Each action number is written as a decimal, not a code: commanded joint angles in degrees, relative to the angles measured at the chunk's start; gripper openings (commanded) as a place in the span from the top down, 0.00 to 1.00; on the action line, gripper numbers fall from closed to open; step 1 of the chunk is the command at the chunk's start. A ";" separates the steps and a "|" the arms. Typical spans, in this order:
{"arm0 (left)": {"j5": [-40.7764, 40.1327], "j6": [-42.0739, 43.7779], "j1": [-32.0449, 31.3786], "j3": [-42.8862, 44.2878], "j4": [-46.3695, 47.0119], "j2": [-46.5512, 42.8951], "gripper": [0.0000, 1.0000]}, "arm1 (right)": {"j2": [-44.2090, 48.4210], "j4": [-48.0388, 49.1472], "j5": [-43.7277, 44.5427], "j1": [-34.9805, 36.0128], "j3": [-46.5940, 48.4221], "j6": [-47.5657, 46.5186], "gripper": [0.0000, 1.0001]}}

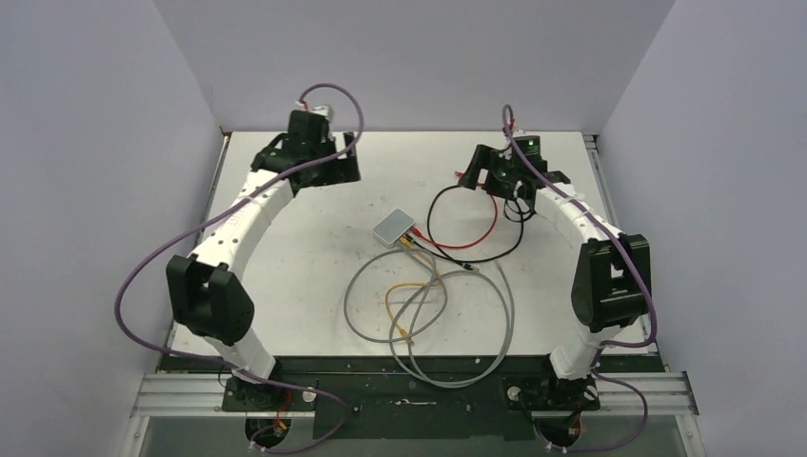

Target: Pull the plug from the switch port

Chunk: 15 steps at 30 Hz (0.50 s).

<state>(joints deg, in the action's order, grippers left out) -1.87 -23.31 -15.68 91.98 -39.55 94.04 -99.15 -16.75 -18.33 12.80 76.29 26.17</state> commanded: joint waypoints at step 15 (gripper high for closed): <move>1.00 17.81 -14.90 10.97 -7.72 23.16 0.04 | -5.07 0.76 -11.31 -1.06 -0.37 -2.70 0.10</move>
<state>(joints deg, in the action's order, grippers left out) -4.23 -10.59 -29.95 100.22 -46.00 115.57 -102.32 -15.55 -26.61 10.70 73.14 25.43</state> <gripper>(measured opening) 0.962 0.898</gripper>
